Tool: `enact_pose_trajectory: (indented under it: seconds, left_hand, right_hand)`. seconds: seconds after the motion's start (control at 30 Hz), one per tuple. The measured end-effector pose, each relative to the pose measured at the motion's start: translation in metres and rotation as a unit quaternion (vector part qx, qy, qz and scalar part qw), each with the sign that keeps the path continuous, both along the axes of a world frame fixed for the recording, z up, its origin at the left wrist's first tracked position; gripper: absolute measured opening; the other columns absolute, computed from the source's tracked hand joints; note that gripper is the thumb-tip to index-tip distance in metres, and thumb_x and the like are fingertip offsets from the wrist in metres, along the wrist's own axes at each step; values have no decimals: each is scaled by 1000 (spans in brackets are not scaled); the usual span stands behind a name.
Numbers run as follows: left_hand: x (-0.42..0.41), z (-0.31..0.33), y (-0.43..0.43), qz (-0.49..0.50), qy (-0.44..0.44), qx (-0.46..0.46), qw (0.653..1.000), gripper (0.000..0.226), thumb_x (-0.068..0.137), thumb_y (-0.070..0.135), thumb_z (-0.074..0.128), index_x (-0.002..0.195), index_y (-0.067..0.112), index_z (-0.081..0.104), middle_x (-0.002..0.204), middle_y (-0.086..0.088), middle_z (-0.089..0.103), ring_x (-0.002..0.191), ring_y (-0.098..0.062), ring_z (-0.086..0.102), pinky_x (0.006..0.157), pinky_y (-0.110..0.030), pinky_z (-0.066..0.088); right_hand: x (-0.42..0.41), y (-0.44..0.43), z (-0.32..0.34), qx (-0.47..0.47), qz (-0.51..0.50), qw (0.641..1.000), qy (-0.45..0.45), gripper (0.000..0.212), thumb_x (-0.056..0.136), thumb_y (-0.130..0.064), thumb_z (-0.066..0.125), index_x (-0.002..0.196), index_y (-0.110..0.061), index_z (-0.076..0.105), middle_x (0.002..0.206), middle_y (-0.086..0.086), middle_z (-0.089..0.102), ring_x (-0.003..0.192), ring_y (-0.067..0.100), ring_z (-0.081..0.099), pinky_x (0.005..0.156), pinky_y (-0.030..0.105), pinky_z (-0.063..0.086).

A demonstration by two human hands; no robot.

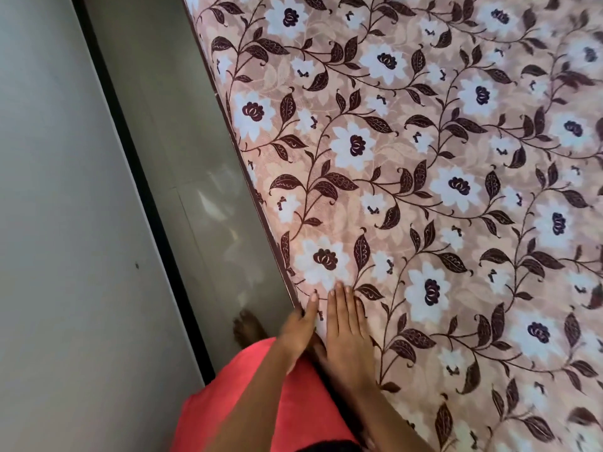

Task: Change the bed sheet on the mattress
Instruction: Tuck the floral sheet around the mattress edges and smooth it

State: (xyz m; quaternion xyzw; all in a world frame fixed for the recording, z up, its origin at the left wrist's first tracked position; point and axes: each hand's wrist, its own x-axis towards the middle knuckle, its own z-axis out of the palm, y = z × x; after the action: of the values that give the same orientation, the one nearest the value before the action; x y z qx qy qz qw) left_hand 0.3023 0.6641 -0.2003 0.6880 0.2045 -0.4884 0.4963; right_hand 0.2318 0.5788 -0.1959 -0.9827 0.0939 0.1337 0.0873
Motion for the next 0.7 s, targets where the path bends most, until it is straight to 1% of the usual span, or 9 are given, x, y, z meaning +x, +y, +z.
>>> enact_pose_trajectory:
  seconds: [0.1, 0.17, 0.23, 0.27, 0.33, 0.4, 0.5, 0.6, 0.7]
  left_hand:
    - [-47, 4, 6, -9, 48, -6, 999, 44, 94, 47, 43, 112, 13, 64, 109, 0, 67, 96, -10, 62, 89, -20, 47]
    - [-71, 5, 10, -6, 60, -11, 998, 35, 96, 36, 49, 115, 10, 60, 112, 1, 65, 102, -11, 59, 87, -16, 47]
    - [-88, 7, 12, -11, 54, 4, 998, 16, 95, 20, 53, 109, 12, 57, 106, 2, 62, 101, -11, 55, 72, -7, 44]
    - [-94, 3, 13, -8, 45, 15, 999, 13, 94, 14, 55, 106, 13, 57, 103, 1, 62, 98, -13, 55, 69, -9, 44]
    - [-105, -8, 11, -2, 34, 44, 998, 11, 90, 7, 59, 101, 11, 60, 101, -5, 66, 92, -19, 59, 75, -23, 49]
    - [-115, -18, 6, -24, 14, 90, 995, 10, 89, 8, 60, 99, 8, 62, 99, -12, 68, 85, -22, 59, 74, -28, 48]
    - [-122, -21, 2, -45, -26, 181, 982, 16, 92, 13, 56, 103, 2, 61, 98, -16, 66, 78, -21, 53, 65, -24, 37]
    - [-124, -26, -1, -19, -45, 181, 982, 15, 92, 14, 56, 99, 3, 62, 96, -15, 66, 80, -21, 54, 64, -23, 35]
    - [-135, -30, -4, 14, -20, 150, 988, 5, 91, 13, 58, 89, 9, 60, 78, -4, 59, 78, -19, 53, 64, -23, 34]
  right_hand:
    - [-66, -9, 1, 28, -26, 999, -6, 72, 95, -47, 28, 148, -4, 7, 155, 15, 13, 145, 22, 6, 113, 39, 18]
    - [-103, -11, 4, 34, -25, 999, -15, 74, 94, -47, 33, 149, -4, 8, 155, 15, 13, 144, 24, 13, 113, 39, 20]
    - [-130, -12, 6, 22, -15, 1000, -8, 76, 91, -45, 37, 147, -1, 13, 155, 15, 12, 141, 29, 22, 112, 41, 22]
    - [-137, -13, 6, 16, -15, 1000, -2, 77, 90, -46, 38, 147, 0, 13, 155, 16, 11, 141, 30, 23, 112, 42, 22]
    - [-149, -13, 4, 2, -22, 1000, 4, 75, 94, -48, 31, 148, 0, 9, 155, 16, 10, 141, 30, 21, 113, 42, 19]
    - [-155, -11, 2, -11, -30, 999, 6, 73, 97, -50, 22, 148, -1, 6, 155, 16, 12, 142, 29, 19, 113, 42, 18]
    - [-156, -9, 2, -16, -41, 999, 3, 70, 98, -50, 18, 147, -1, 7, 154, 16, 17, 142, 28, 20, 112, 43, 20]
    - [-159, -7, 1, -31, -36, 999, -1, 69, 98, -47, 18, 148, -1, 7, 156, 16, 13, 143, 27, 17, 114, 42, 17]
    - [-177, -4, 1, -39, -28, 999, -17, 73, 95, -45, 29, 149, -3, 3, 156, 13, 6, 143, 27, 15, 116, 40, 12]
